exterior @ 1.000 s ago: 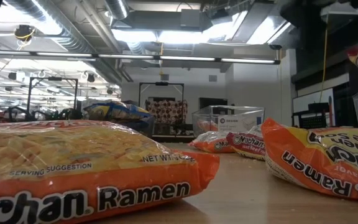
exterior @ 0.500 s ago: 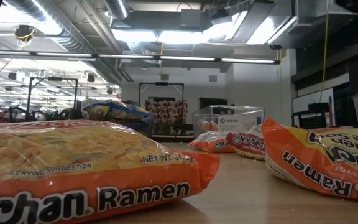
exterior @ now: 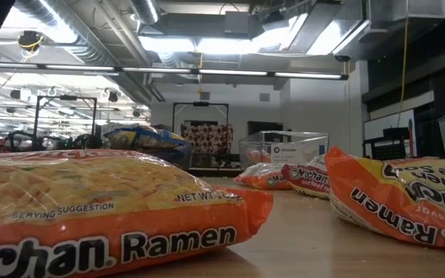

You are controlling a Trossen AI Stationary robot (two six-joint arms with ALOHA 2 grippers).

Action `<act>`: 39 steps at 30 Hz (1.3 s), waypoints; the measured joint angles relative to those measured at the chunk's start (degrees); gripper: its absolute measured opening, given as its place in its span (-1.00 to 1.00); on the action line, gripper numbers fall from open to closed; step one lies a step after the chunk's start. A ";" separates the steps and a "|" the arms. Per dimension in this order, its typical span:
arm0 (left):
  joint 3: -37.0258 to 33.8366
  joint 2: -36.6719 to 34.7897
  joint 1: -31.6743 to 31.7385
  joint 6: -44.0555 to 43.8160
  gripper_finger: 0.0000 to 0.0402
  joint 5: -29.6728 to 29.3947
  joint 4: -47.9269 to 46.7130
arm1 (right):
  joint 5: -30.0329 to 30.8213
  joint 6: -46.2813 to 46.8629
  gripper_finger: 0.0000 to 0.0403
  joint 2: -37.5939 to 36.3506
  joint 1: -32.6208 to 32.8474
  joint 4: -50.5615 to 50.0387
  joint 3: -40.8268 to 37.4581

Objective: Sort Maruchan noodles
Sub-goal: Put the orange noodle pack into the top transparent bin

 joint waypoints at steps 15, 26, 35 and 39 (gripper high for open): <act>-22.80 -8.13 1.95 -1.10 -0.37 11.55 20.57 | 12.69 25.63 0.72 -4.11 11.95 -1.15 -0.02; -67.53 -25.82 -7.03 -15.84 -0.37 2.39 53.71 | 17.93 26.92 0.72 -2.86 13.16 -2.10 -0.02; -79.01 -23.93 -13.40 -18.21 -0.37 2.23 53.66 | 22.03 29.31 0.72 -2.86 13.14 -2.04 -0.02; -80.83 -23.56 -14.16 -18.28 -0.37 3.78 54.04 | 22.81 29.81 0.72 -2.84 13.14 -2.03 -0.02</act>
